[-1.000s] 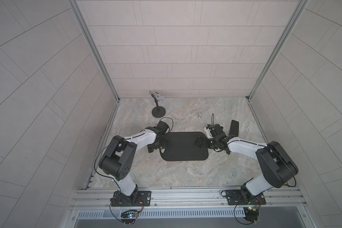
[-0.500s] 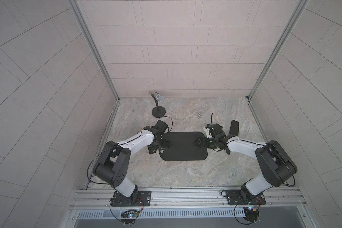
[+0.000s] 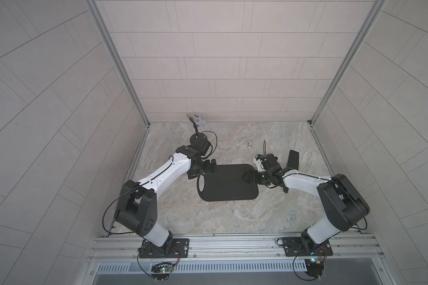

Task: Align the knife with the edge of the cutting board
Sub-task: Adjust the work surface at the center of the board.

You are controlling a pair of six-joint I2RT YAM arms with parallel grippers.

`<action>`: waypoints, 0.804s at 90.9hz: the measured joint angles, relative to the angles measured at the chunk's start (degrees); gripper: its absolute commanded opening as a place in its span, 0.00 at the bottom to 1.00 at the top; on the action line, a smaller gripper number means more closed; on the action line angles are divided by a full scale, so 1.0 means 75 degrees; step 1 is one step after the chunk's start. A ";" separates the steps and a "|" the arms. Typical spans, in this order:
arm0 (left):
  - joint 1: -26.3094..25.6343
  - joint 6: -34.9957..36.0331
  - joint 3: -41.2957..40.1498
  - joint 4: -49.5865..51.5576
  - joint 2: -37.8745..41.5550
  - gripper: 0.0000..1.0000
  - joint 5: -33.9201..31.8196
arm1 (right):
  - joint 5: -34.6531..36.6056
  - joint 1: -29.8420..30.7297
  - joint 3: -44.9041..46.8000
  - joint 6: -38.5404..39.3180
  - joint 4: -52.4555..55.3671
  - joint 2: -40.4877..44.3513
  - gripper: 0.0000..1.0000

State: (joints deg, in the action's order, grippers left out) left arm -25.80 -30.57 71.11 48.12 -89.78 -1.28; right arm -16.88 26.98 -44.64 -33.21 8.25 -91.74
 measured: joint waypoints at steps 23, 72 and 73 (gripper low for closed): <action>0.0000 0.0484 0.0892 0.0178 -0.0090 1.00 -0.0466 | -0.0006 0.0000 0.0012 -0.0003 -0.0076 -0.0003 1.00; 0.0114 0.1096 -0.0041 -0.0635 0.0428 1.00 -0.1221 | 0.0044 -0.0015 0.0574 -0.0102 -0.0294 0.0472 1.00; 0.0122 0.1093 -0.0061 -0.0635 0.0428 1.00 -0.1209 | 0.0052 -0.0015 0.0600 -0.0105 -0.0286 0.0510 1.00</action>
State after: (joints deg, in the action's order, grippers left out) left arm -24.88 -22.37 70.65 43.35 -86.56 -10.35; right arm -16.49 26.87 -40.14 -34.00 6.11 -87.92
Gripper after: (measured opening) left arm 0.999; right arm 0.998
